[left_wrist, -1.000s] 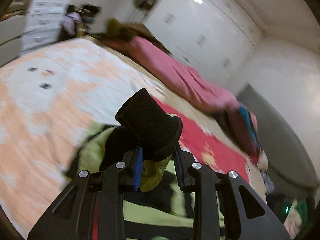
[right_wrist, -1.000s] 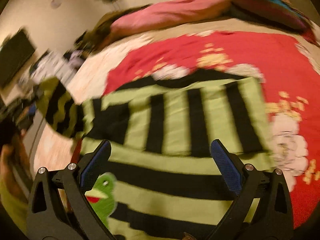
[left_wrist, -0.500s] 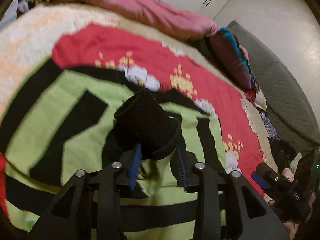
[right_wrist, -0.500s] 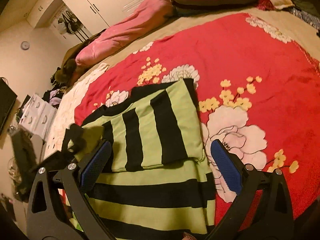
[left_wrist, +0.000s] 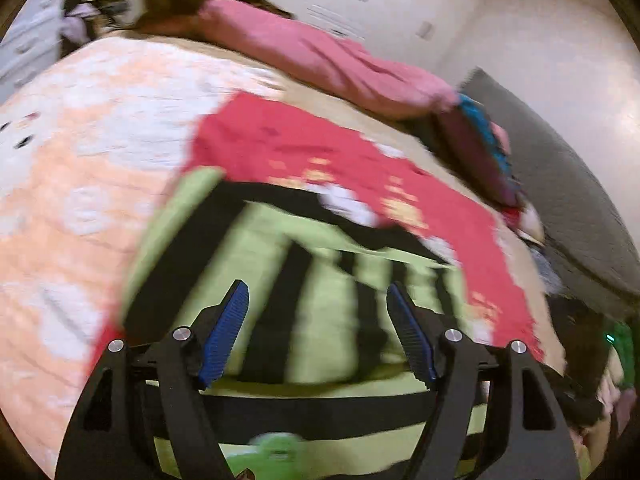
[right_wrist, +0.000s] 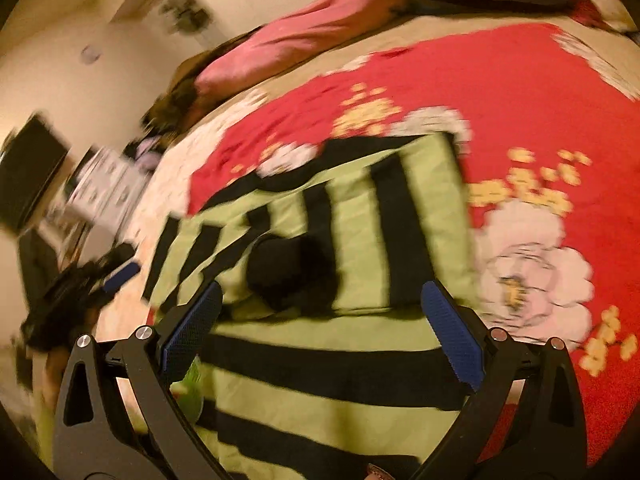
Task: Fold small clothes
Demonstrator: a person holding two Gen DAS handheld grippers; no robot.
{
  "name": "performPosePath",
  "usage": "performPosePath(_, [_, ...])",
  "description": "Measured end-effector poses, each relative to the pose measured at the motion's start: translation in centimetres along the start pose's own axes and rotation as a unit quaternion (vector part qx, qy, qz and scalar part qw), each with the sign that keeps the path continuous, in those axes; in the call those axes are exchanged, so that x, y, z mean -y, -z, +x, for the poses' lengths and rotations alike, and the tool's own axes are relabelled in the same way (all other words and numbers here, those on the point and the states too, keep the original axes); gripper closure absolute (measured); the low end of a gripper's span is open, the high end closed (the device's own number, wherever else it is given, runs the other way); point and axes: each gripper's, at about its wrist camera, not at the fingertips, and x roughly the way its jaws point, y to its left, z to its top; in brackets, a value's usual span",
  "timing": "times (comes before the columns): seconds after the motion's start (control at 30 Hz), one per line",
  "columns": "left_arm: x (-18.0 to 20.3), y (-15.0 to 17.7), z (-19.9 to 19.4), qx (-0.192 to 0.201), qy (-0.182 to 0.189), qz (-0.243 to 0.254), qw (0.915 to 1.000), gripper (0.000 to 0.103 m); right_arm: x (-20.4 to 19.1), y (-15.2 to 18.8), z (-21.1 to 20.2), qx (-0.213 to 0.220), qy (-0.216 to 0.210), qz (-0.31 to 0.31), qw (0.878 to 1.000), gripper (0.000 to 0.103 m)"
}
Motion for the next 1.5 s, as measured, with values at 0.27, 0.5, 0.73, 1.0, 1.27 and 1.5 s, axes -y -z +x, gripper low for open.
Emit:
performPosePath(0.27, [-3.6,0.0,1.0,-0.01,0.007,-0.018,0.9998,0.033,-4.0,1.3,4.8,-0.072,0.003,-0.151,0.986,0.023])
performPosePath(0.5, [-3.4,1.1,3.6,-0.042,0.018,-0.02,0.9988,0.033,-4.7,0.3,7.4,-0.078,-0.007,-0.197,0.977,0.023])
performPosePath(0.73, [-3.7,1.4,4.1,-0.052,0.024,-0.028,0.998,0.032,-3.2,-0.7,8.6,-0.104,-0.103,-0.149,0.978,0.067])
performPosePath(1.0, [-3.9,1.8,5.0,-0.061,0.016,-0.033,0.9975,0.032,-2.7,0.1,6.1,-0.159,-0.119,-0.189,0.962,0.095])
performPosePath(1.27, [-3.8,1.8,4.7,-0.066,0.023,-0.032,0.997,0.026,-2.0,2.4,6.7,-0.137,-0.123,-0.135,0.974,0.039])
performPosePath(1.5, [-4.8,0.2,1.8,-0.023,0.014,-0.036,0.999,0.026,-2.6,0.6,6.7,-0.082,-0.131,-0.081,0.985,0.025])
